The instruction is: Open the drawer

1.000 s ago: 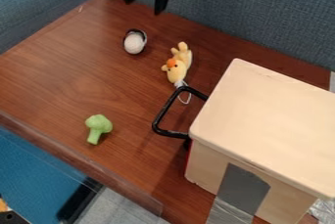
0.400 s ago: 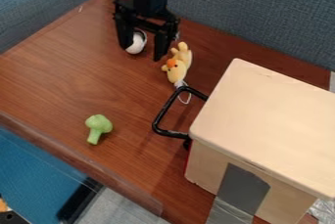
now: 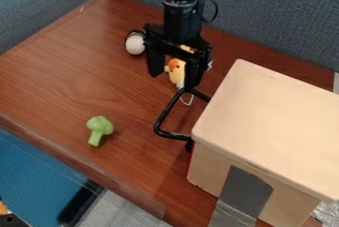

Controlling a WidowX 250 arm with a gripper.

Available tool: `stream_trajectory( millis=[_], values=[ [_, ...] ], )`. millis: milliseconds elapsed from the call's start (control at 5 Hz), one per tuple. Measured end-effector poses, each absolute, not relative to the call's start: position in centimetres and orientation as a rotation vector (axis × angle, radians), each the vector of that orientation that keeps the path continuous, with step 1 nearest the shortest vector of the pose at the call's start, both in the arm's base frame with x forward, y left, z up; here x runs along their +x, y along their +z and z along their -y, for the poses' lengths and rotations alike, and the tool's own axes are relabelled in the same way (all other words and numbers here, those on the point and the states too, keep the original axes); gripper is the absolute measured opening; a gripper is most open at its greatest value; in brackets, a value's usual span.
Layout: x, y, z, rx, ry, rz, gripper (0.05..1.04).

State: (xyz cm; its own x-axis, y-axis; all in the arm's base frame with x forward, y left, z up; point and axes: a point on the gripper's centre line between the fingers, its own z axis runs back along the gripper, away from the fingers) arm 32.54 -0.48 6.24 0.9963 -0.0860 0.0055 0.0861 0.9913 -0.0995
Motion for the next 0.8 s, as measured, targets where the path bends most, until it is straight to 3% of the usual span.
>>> stream_trajectory(
  millis=[600, 800],
  values=[
    [31.5, 1.3, 1.5, -0.088, -0.098, -0.142, 0.964],
    [31.1, -0.1, 0.2, -0.088, -0.061, -0.193, 0.685]
  ],
)
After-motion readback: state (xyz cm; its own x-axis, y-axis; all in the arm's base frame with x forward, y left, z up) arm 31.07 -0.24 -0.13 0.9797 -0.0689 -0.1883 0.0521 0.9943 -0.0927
